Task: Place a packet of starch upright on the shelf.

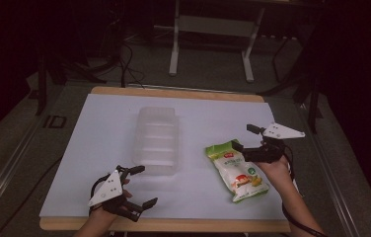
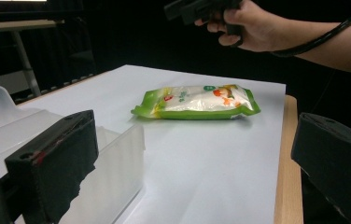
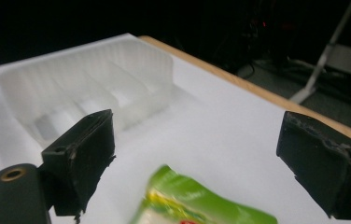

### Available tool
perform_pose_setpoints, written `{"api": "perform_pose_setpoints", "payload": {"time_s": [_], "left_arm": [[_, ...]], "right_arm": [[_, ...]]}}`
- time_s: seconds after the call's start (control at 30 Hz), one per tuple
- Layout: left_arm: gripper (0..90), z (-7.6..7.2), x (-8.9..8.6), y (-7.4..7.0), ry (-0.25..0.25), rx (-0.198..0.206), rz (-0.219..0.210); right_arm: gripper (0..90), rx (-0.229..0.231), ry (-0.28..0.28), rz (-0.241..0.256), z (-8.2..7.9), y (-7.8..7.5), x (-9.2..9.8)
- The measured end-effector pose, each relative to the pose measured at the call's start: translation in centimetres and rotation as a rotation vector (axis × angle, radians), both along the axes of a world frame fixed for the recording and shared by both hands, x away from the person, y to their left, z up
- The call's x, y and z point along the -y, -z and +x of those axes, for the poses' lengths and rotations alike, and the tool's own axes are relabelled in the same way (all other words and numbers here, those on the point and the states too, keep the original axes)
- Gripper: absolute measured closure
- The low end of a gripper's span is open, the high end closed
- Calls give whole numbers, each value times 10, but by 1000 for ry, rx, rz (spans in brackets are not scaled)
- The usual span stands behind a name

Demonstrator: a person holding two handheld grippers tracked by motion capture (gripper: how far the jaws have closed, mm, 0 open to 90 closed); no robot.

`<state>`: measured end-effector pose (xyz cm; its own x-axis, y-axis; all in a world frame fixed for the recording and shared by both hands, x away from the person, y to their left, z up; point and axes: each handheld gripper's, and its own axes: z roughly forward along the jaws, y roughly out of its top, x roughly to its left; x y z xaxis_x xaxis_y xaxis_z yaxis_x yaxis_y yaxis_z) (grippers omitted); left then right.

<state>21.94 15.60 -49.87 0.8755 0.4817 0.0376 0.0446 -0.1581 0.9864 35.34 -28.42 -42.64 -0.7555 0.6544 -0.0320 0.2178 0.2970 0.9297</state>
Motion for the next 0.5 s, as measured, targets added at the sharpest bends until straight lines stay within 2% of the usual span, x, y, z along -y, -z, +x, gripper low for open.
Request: {"api": "perform_pose_setpoints", "payload": {"time_s": [0.2,0.3,0.43,0.5], "left_arm": [[8,0,0,0,1,-4,-2],[8,0,-1,0,-1,-7,-8],[8,1,0,0,2,-8,-3],[8,0,0,0,5,-7,0]], "right_arm": [[161,-22,40,-32,12,21,5],[179,-54,39,-47,18,31,6],[169,-100,28,-50,23,41,6],[138,-118,36,-79,25,46,6]]}}
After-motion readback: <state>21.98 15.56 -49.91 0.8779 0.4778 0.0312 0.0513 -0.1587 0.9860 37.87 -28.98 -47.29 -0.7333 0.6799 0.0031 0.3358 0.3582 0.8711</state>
